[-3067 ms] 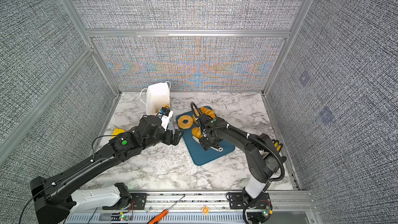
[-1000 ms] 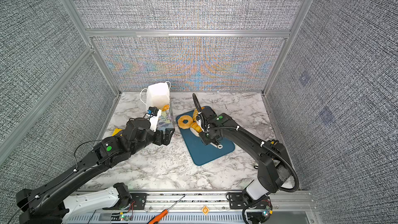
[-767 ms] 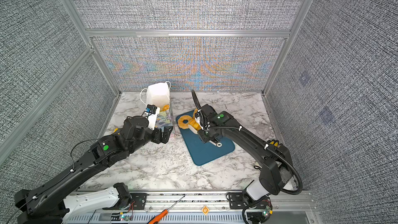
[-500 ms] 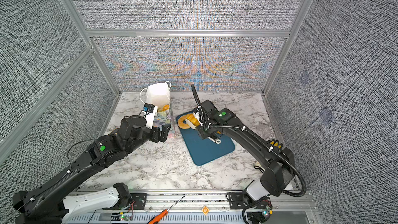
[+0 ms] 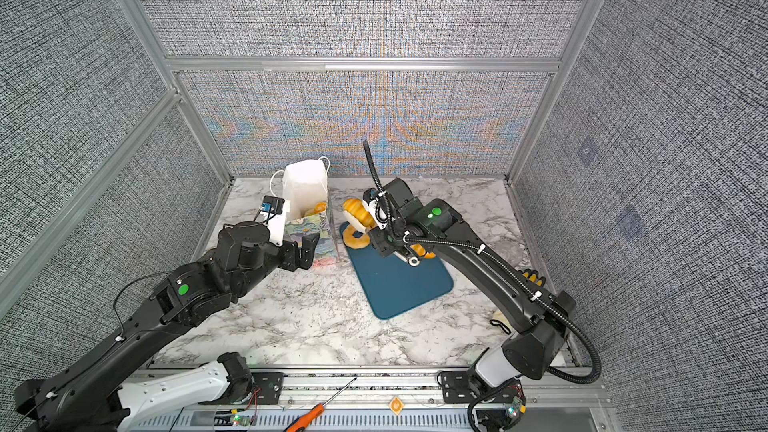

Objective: Place the fake bread into the paper bag
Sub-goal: 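Lift the knotted roll toward the bag with right gripper while left gripper moves beside bag, then lower the knotted roll into the white paper bag and open the tongs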

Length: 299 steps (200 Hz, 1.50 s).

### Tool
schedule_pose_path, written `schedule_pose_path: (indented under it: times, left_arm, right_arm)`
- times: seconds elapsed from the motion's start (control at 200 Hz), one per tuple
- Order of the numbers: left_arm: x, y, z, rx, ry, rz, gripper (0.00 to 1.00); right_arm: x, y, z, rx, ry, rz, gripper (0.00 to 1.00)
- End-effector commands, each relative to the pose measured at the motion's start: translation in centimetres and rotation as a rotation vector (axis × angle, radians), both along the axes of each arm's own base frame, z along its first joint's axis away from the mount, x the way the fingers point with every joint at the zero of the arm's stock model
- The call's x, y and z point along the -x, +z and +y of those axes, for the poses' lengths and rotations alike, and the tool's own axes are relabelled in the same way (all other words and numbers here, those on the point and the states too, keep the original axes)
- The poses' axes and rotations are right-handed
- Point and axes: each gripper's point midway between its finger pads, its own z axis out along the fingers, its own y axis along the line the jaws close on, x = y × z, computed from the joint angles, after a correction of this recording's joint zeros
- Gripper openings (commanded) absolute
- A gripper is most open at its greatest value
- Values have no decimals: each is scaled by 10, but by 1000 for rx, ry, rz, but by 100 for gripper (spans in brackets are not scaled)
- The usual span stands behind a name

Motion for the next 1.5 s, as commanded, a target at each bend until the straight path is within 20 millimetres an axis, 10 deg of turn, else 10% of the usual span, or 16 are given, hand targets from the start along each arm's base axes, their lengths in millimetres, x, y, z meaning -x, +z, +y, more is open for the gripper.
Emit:
schedule_pose_path:
  times: [0.0, 0.795, 1.491]
  left_arm:
    - [-3, 14, 4, 9, 15, -44, 99]
    - [-16, 30, 47, 12, 125, -72, 99]
    - [-22, 8, 68, 16, 164, -34, 100]
  right_arm:
    - [-4, 21, 10, -55, 3, -58, 49]
    - [-4, 88, 94, -226, 161, -181, 48]
    - [-42, 49, 131, -153, 113, -132, 49]
